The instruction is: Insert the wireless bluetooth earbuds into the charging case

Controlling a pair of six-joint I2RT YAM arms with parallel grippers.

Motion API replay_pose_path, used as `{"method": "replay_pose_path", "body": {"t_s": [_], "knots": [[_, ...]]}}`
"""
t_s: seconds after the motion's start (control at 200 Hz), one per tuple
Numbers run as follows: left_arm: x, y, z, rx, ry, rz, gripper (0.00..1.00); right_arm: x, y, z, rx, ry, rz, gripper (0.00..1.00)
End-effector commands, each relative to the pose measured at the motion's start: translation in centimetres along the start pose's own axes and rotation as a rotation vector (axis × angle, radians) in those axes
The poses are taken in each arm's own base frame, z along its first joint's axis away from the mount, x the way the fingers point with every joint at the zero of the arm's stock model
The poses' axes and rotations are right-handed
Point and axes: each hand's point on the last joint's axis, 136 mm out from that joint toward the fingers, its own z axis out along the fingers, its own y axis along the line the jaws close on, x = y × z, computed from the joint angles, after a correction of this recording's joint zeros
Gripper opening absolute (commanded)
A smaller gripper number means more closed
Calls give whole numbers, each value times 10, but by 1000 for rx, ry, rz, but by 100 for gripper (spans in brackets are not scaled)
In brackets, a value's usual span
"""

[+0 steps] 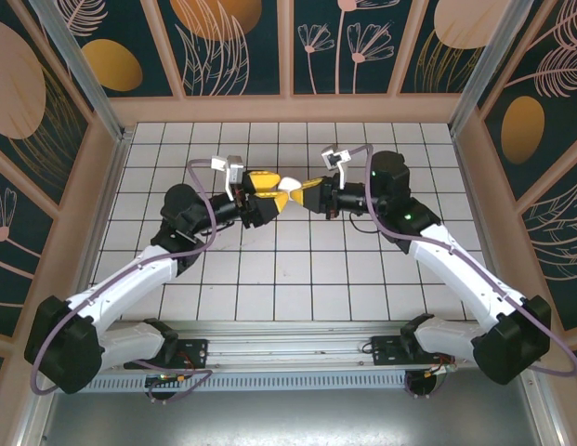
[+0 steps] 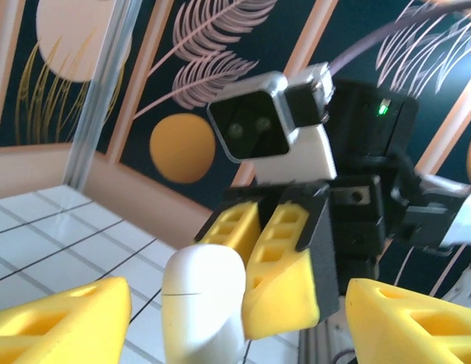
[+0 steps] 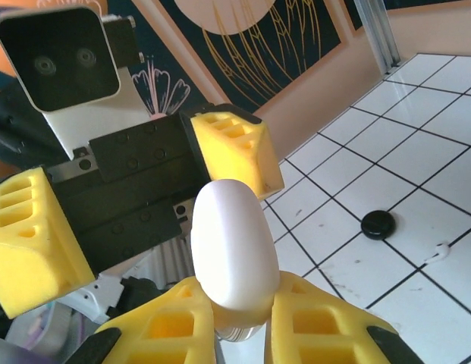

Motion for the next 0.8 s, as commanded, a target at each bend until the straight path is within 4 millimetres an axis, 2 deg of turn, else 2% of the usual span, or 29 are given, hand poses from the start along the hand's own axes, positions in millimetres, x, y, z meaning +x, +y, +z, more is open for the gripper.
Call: {"method": "replay_pose_path", "body": {"t_s": [0.0,0.145,0.255,0.46,0.585,0.796], "knots": [[9,3,-6,-26,117,95,72,-3,6,-1,-16,44,-117,8],[11,-1,-9,16,195,140,71,-3,9,-1,-22,85,-171,8],[13,-4,-7,73,233,113,67,-3,12,-1,-40,94,-191,8],[14,-5,-5,113,230,73,64,-3,15,-2,-56,98,-204,7],[18,3,-4,93,230,48,64,-2,16,-2,-65,99,-203,7],[21,3,-1,124,228,15,54,-2,20,-2,-83,102,-202,7]]}}
